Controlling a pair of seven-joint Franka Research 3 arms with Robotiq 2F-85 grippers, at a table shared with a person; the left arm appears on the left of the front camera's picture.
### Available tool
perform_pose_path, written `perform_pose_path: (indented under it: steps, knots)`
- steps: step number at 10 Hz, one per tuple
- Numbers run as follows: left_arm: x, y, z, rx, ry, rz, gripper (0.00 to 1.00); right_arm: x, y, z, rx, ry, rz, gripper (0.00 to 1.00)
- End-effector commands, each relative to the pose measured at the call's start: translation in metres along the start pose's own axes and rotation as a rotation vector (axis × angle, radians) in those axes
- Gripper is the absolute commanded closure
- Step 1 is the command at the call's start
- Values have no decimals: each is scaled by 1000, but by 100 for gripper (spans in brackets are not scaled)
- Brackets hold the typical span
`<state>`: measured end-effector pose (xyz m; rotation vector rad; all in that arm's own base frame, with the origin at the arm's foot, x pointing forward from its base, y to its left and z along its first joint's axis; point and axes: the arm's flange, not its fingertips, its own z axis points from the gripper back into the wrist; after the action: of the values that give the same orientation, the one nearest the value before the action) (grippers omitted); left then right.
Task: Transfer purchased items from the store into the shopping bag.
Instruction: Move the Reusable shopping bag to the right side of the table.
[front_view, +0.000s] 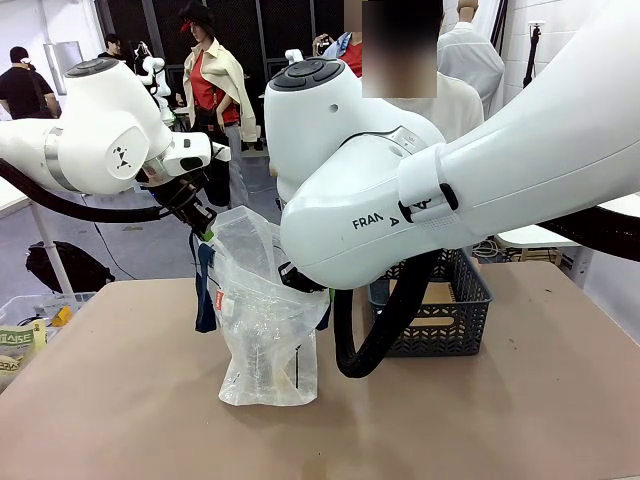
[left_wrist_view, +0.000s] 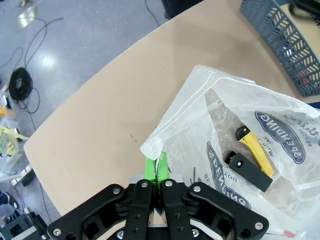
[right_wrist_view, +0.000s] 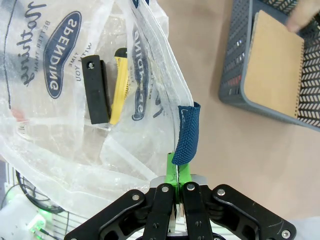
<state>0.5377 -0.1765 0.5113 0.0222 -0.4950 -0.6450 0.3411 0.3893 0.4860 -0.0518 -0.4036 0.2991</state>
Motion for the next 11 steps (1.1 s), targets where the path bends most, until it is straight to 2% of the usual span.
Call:
perform_pose_path:
  steps: [1, 11]
  knots:
    - [0, 3, 4, 2, 5, 4, 100, -3, -2, -1, 2, -2, -3, 100]
    - [0, 3, 4, 2, 5, 4, 100, -3, -2, -1, 2, -2, -3, 100]
